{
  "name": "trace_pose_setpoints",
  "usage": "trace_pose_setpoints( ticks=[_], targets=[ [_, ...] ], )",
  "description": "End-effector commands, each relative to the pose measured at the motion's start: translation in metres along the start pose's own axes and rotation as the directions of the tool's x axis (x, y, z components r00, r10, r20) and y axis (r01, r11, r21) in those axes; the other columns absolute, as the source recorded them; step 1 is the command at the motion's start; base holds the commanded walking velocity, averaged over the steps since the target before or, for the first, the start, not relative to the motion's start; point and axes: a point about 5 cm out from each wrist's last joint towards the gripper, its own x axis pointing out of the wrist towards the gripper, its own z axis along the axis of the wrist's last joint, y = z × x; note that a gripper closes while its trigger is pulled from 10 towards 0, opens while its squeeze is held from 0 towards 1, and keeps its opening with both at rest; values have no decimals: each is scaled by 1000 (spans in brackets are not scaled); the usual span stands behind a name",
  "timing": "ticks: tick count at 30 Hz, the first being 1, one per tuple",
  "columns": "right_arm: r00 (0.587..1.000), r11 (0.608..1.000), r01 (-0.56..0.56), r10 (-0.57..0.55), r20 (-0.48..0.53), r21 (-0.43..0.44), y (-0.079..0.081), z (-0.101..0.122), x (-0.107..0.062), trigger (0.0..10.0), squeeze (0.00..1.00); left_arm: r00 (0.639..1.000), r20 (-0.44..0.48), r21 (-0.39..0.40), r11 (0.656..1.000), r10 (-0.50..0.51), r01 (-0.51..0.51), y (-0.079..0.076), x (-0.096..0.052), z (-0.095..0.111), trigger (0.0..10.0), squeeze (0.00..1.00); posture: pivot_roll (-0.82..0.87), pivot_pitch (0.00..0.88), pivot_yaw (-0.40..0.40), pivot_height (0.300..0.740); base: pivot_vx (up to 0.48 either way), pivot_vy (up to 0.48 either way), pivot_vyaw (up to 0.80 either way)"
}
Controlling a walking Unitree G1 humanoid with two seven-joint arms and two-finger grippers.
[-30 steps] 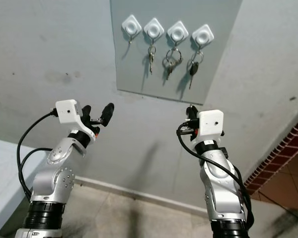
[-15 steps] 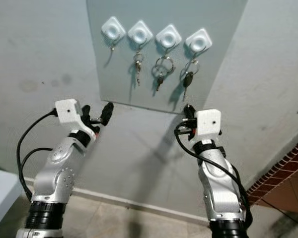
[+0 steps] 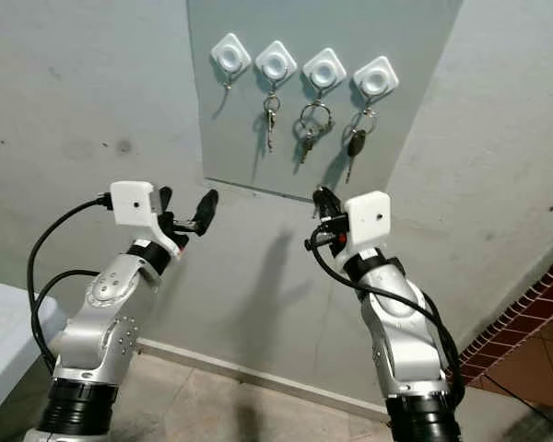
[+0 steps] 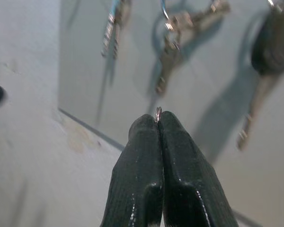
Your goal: Hang keys on a hook
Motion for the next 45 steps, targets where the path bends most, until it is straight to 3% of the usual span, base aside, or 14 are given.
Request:
trace_pose_setpoints(
  ticks=[1, 7, 13, 30, 45],
  targets=[
    [998, 999, -52, 52, 21, 15, 3, 7, 9, 10000, 0, 1000, 7, 22, 1000, -20, 20, -3, -1, 5, 10000, 0, 19, 43, -37, 740, 0, 0, 0],
    [992, 993, -116, 114, 59, 21, 7, 17, 24, 10000, 0, 999, 20, 22, 999, -48, 47, -7, -4, 10, 10000, 0, 24, 51, -45, 740, 0, 0, 0],
    [988, 990, -136, 135, 71, 22, 8, 21, 31, 10000, 0, 1000, 9, -17, 1000, -12, 13, -2, -6, 9, 10000, 0, 34, 54, -58, 740, 0, 0, 0],
    [996, 993, -87, 84, 42, 79, 13, 6, 11, 10000, 0, 1000, -10, -72, 997, 9, -9, 3, -4, 7, 10000, 0, 11, 47, -41, 740, 0, 0, 0],
    [998, 994, -63, 60, 34, 94, 13, 4, 6, 10000, 0, 1000, -22, -77, 997, 5, -6, 4, -2, 6, 10000, 0, 7, 39, -35, 740, 0, 428, 0]
  ],
)
